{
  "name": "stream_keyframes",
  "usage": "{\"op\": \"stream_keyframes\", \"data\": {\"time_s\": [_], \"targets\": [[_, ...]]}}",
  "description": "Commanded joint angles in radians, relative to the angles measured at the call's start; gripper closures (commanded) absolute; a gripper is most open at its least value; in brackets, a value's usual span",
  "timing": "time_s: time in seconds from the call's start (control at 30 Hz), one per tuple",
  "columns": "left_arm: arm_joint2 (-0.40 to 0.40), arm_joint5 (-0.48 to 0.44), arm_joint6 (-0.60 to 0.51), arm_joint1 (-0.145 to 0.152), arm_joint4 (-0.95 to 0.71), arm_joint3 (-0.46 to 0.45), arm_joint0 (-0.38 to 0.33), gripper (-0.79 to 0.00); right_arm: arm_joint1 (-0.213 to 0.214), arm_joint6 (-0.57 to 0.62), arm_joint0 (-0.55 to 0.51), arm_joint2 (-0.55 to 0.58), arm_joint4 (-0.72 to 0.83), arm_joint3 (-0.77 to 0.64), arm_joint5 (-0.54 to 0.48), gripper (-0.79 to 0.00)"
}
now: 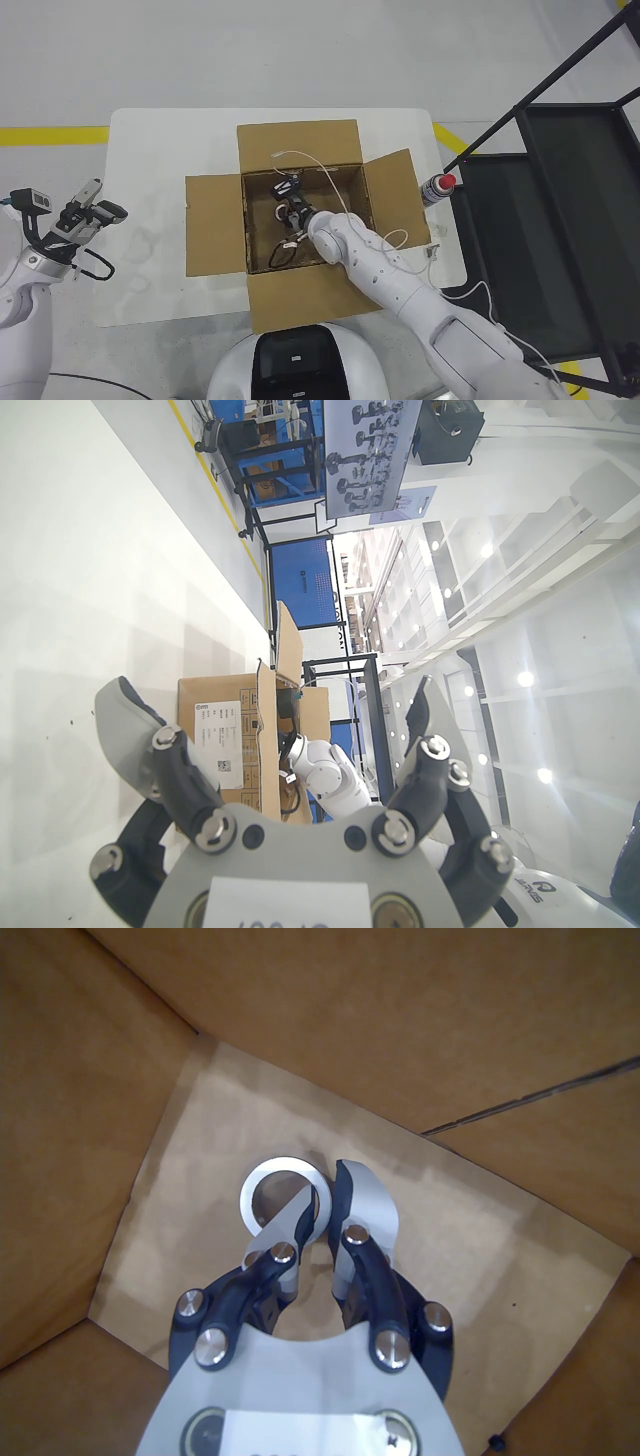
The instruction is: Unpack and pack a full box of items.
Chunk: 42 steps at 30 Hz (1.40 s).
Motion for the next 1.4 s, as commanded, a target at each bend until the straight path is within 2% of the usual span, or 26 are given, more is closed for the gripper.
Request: {"op": "stream_keyframes", "data": {"time_s": [0.0,0.17,0.5,0.73,1.13,1.37], "targets": [[0.0,0.0,0.0,0.0,0.0,0.0,0.0,-0.785,-0.001,-0.009,0.003,0.003,-0.009,-0.007,0.004,0.0],[0.0,0.0,0.0,0.0,0.0,0.0,0.0,-0.785,0.012,-0.029,-0.028,0.031,-0.041,-0.097,0.011,0.0],[0.0,0.0,0.0,0.0,0.0,0.0,0.0,-0.785,0.066,0.048,-0.18,0.15,-0.076,-0.402,-0.071,0.0],[0.0,0.0,0.0,0.0,0.0,0.0,0.0,-0.785,0.091,-0.019,-0.288,0.236,-0.036,-0.564,-0.134,0.0],[0.0,0.0,0.0,0.0,0.0,0.0,0.0,-0.785,0.104,-0.159,-0.393,0.314,0.113,-0.644,-0.187,0.0],[0.0,0.0,0.0,0.0,0.0,0.0,0.0,-0.785,0.104,-0.159,-0.393,0.314,0.113,-0.644,-0.187,0.0]]}}
